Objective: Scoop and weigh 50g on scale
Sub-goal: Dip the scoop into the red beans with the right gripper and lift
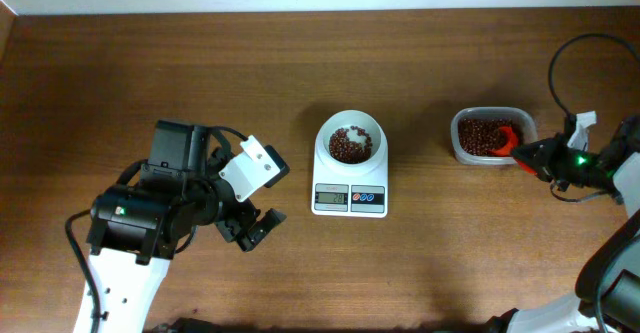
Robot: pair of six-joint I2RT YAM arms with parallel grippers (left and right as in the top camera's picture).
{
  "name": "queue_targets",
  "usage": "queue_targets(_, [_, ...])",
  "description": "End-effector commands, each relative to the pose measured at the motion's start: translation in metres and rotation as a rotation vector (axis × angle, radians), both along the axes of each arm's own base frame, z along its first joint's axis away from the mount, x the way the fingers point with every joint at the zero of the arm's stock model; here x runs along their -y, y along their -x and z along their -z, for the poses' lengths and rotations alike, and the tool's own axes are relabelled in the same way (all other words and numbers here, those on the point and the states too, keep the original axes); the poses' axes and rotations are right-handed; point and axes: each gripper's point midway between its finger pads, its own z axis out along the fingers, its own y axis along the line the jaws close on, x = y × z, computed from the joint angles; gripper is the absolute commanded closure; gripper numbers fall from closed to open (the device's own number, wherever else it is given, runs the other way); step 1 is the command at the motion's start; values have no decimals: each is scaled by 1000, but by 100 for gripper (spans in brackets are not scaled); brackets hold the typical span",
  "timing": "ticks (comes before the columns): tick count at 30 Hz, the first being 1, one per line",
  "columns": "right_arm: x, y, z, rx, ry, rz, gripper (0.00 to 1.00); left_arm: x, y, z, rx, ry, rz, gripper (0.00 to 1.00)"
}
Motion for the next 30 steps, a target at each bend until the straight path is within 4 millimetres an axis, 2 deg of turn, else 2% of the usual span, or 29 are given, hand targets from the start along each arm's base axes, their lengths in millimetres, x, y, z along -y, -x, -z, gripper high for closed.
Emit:
queue_targets(1, [-1,0,-8,39,-87,10,96,-1,-3,-6,26,-2,8,1])
queue_targets(9, [7,0,-26,110,-181,40,96,-1,-3,-6,26,-2,9,1])
queue_targets(14, [10,5,-27,101,-206,61,96,-1,-3,-6,26,-2,9,1])
queue_targets(17, [6,7,-35,128,-249,46,96,-1,-3,-6,26,-2,9,1])
queue_targets(22, [-1,15,-36,118,-269,23,96,-1,-3,-6,26,-2,9,1])
queue_targets(30, [-11,15,-53,165,-366,11,96,-1,-3,-6,26,-2,8,1])
